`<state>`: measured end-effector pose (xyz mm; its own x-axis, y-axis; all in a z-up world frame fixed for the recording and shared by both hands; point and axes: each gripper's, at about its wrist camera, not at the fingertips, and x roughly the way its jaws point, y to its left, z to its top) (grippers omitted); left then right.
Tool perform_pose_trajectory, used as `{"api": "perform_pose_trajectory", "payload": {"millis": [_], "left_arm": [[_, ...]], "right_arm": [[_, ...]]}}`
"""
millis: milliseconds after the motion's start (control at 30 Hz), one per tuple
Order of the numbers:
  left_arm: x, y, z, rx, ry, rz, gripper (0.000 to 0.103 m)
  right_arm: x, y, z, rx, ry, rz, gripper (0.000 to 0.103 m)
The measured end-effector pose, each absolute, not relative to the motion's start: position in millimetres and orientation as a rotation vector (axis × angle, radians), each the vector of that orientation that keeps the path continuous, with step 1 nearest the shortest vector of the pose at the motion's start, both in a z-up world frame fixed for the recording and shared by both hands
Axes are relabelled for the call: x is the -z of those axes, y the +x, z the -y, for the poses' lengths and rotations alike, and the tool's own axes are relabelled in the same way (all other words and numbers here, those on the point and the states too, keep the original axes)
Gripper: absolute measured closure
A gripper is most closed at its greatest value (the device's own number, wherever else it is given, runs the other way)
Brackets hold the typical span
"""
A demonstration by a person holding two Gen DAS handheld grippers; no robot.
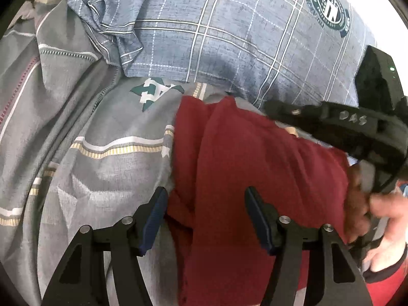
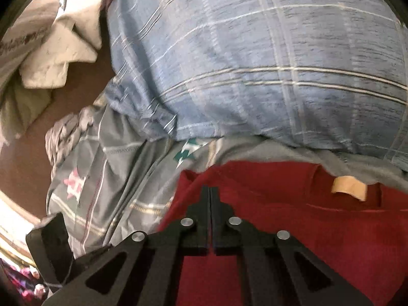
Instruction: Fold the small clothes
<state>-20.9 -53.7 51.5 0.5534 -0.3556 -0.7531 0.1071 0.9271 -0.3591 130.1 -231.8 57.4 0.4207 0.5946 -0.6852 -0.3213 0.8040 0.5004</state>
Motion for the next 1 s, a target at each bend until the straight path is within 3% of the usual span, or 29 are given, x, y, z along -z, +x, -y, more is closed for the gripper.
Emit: {"api": "perform_pose_trajectory", "payload": {"millis": [33, 67, 100, 133, 267, 333, 367, 400, 500, 633, 1000], "left_arm": [[-51.2, -21.0, 52.9, 0.276, -0.293, -0.952, 0.041], [-50.0, -20.6, 51.9, 0.269, -0.294, -0.959, 0.041], [-47.6, -19.7, 51.0, 0.258, -0.289, -0.972, 0.041], [-44.2, -18.2, 50.3, 0.245, -0.280, -0.993, 0.040], [-38.3, -13.2, 46.3, 0.238, -0.312, -1.029, 0.039], [-38.4, -10.8, 46.0, 0.237, -0.315, -1.032, 0.039], [-38.2, -10.4, 45.5, 0.239, -0.323, -1.035, 0.039], [-38.2, -10.9, 44.9, 0.241, -0.330, -1.035, 0.040], [-42.8, -12.3, 46.2, 0.270, -0.356, -1.019, 0.040], [-56.1, -21.5, 52.9, 0.321, -0.322, -0.930, 0.032], [-51.7, -23.8, 63.0, 0.325, -0.256, -0.918, 0.033]], "right_arm": [[-56.9, 130.9, 223.1, -0.592, 0.294, -0.987, 0.091], [-55.7, 130.8, 212.3, -0.598, 0.263, -0.990, 0.077], [-54.0, 130.6, 202.0, -0.603, 0.231, -0.991, 0.055], [-52.9, 133.1, 187.4, -0.602, 0.191, -0.989, 0.049], [-43.4, 151.3, 144.5, -0.612, 0.089, -1.008, 0.047], [-32.6, 159.4, 125.5, -0.608, -0.003, -1.015, 0.052], [-24.0, 162.5, 119.0, -0.579, -0.063, -1.032, 0.063], [-13.5, 165.3, 117.2, -0.557, -0.092, -1.066, 0.088], [-14.4, 162.2, 138.8, -0.595, 0.049, -1.056, 0.095], [-40.2, 149.0, 178.0, -0.646, 0.240, -0.980, 0.096], [-86.5, 123.2, 225.9, -0.706, 0.386, -0.875, 0.097]]}}
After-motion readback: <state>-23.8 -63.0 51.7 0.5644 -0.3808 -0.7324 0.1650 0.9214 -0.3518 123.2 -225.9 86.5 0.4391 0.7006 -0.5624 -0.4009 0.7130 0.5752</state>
